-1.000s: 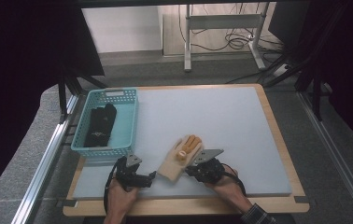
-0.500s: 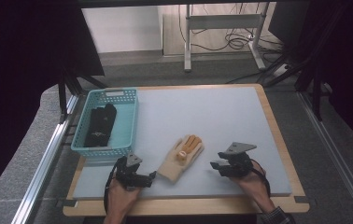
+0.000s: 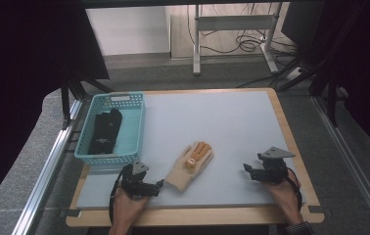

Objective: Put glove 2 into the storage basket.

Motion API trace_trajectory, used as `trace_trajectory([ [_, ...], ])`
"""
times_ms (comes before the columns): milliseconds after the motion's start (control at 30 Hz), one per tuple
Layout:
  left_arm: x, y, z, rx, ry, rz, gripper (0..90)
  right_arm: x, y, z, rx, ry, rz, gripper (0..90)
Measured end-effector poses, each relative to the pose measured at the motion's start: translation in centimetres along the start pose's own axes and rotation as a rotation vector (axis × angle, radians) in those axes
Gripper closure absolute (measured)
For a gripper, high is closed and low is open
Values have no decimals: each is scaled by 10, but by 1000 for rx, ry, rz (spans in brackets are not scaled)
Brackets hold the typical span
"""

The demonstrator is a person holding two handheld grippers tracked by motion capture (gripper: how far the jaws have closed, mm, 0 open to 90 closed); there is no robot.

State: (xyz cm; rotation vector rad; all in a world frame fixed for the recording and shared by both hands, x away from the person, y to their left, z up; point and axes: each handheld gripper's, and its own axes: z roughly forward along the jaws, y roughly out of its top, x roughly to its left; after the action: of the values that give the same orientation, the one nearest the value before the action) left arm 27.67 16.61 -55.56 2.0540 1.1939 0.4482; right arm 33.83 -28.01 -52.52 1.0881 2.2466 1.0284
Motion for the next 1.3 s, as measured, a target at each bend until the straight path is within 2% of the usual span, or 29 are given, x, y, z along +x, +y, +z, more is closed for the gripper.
trace_trajectory([
  [133,0,0,0,0,0,0,15,-1,-1,2,18,-2,-2,245],
  [267,0,0,0,-1,0,0,16,-1,0,7,68,2,9,189],
  [300,0,0,0,-1,0,0,17,-3,0,8,68,9,21,188],
  [600,-1,4,-2,23,8,-5,33,-2,0,8,68,5,18,184],
  [700,-5,6,-6,34,-13,-7,43,-2,-1,8,68,5,18,184],
  [833,-11,10,-16,49,-20,-8,43,-2,-1,8,67,4,18,184],
  [1000,-14,21,-32,26,-53,-13,42,-2,-1,8,67,5,17,184],
  [1067,-18,29,-37,10,-79,-7,41,-2,-1,8,67,4,17,184],
  [1200,-28,45,-34,0,-121,8,35,-2,-1,8,67,4,17,184],
  [1300,-40,59,-22,8,-146,34,30,-2,-1,8,67,5,17,184],
])
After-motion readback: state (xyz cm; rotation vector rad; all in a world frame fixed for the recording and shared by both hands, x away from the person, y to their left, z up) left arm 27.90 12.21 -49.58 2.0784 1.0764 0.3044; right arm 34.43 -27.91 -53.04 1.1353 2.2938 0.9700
